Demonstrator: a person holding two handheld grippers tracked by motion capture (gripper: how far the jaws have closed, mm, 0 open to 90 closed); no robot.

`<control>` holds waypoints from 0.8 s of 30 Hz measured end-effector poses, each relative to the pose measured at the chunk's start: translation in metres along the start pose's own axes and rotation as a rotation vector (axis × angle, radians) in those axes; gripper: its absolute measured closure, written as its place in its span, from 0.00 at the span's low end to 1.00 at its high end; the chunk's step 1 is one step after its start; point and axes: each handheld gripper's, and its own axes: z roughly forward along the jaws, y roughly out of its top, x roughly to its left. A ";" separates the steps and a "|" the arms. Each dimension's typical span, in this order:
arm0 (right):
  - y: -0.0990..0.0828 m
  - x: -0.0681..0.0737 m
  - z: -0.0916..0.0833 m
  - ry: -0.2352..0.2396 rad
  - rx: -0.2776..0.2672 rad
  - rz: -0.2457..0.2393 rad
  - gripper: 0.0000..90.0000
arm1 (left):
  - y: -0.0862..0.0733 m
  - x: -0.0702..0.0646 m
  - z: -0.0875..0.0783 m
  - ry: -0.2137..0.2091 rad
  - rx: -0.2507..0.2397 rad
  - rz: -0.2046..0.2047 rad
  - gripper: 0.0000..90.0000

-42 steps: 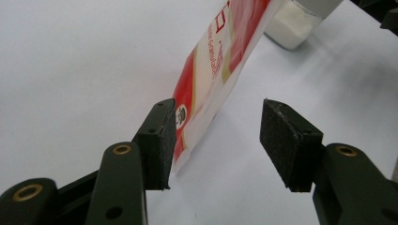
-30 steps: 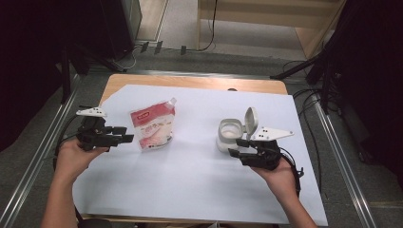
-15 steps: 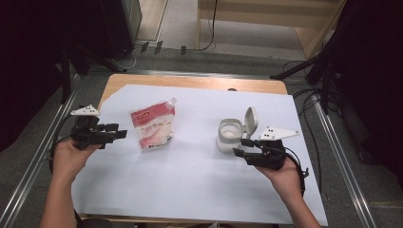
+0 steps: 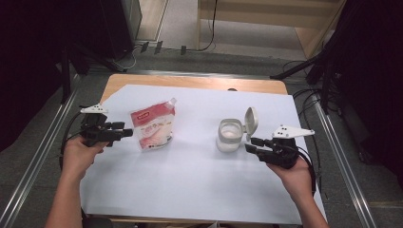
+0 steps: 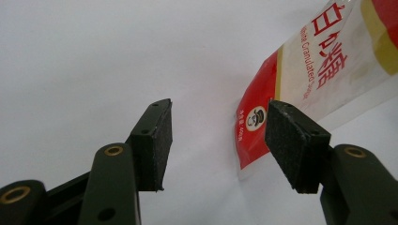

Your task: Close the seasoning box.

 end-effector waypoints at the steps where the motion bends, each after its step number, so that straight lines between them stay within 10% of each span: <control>1: 0.000 -0.002 -0.001 -0.001 -0.001 0.000 0.73 | 0.000 0.000 0.001 0.002 0.005 0.005 0.48; 15: 0.001 -0.027 -0.007 -0.021 0.005 0.095 1.00 | 0.000 -0.008 0.005 0.000 0.017 0.034 0.49; 24: 0.006 -0.043 -0.002 -0.035 -0.001 0.124 1.00 | 0.001 -0.010 0.006 0.000 0.041 0.051 0.49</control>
